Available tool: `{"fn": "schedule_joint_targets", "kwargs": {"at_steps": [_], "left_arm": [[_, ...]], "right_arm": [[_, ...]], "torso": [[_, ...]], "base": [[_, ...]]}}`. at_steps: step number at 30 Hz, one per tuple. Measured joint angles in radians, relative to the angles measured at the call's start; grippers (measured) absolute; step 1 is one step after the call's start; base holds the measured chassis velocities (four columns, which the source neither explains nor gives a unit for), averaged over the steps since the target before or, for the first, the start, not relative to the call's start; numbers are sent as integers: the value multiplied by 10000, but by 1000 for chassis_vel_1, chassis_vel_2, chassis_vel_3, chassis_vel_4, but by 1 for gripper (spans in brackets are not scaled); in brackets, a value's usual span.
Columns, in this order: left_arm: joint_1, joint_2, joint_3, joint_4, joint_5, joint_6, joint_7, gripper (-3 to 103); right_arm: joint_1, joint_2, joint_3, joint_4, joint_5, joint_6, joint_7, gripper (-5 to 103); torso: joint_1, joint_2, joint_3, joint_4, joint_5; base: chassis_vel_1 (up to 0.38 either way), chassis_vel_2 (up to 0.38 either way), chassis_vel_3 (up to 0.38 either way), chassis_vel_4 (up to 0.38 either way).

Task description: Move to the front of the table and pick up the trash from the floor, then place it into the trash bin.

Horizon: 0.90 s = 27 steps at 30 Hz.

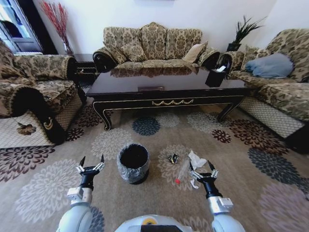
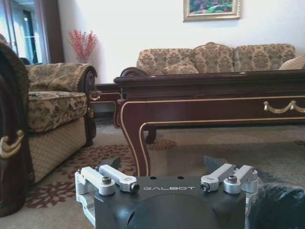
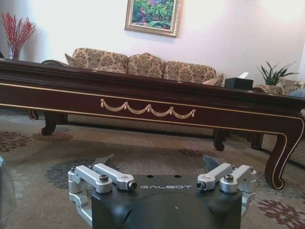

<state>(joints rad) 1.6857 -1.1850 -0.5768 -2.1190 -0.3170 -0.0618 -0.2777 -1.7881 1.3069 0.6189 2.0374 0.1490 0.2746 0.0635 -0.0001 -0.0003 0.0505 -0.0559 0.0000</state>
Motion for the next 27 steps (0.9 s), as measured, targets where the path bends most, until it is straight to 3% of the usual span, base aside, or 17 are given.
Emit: {"fn": "schedule_joint_targets", "kwargs": {"at_steps": [3,4,8,10,13,14,15,17,19,24,27], "left_arm": [[-440,363,334,24,-505,985,-133,100],[-440,363,334,24,-505,985,-133,100],[-1277,1047,958,-388,-1746,2556,-522,100],[-1444,1175,1040,-532,-2055,2808,-618,100],[-1836,1540,1074,-1084,-3642,3899,-1170,100],[-2001,1777,1058,-1302,-4512,4708,-1654,100],[-2001,1777,1058,-1302,-4512,4708,-1654,100],[-2184,2113,1068,-1375,-5263,5706,-2245,100],[-2501,2429,1204,-1310,-5862,6343,-2691,100],[-3187,2806,1669,-842,-6735,6759,-3128,100],[-3578,2875,2010,-409,-6775,6802,-3113,100]], "right_arm": [[-49,35,1,11,-5,47,-31,100],[-49,35,1,11,-5,47,-31,100],[-80,78,19,8,-8,112,-49,100],[-69,78,3,2,-9,113,-51,100],[94,14,-145,-54,-5,106,-52,100],[215,-69,-229,-158,18,96,-52,100],[215,-69,-229,-158,18,96,-52,100],[349,-202,-299,-301,62,88,-52,100],[360,-237,-301,-345,107,88,-59,100],[342,-213,-260,-370,137,91,-66,100],[332,-172,-258,-374,136,92,-69,100]], "torso": [[-1,1,0,-1,-1],[-1,1,0,-1,-1],[0,1,3,-2,-1],[0,1,4,-3,-1],[0,1,3,-1,0],[0,1,3,2,1],[0,1,3,2,1],[0,1,4,5,1],[0,1,3,0,1],[0,1,4,0,0],[0,1,4,2,-2]], "base": [[16,-15,-19,15],[0,0,0,0],[0,0,0,0],[0,0,0,0],[0,0,0,0],[0,0,0,0],[0,0,0,0],[0,0,0,0],[0,0,0,0],[0,0,0,0],[0,0,0,0]]}}
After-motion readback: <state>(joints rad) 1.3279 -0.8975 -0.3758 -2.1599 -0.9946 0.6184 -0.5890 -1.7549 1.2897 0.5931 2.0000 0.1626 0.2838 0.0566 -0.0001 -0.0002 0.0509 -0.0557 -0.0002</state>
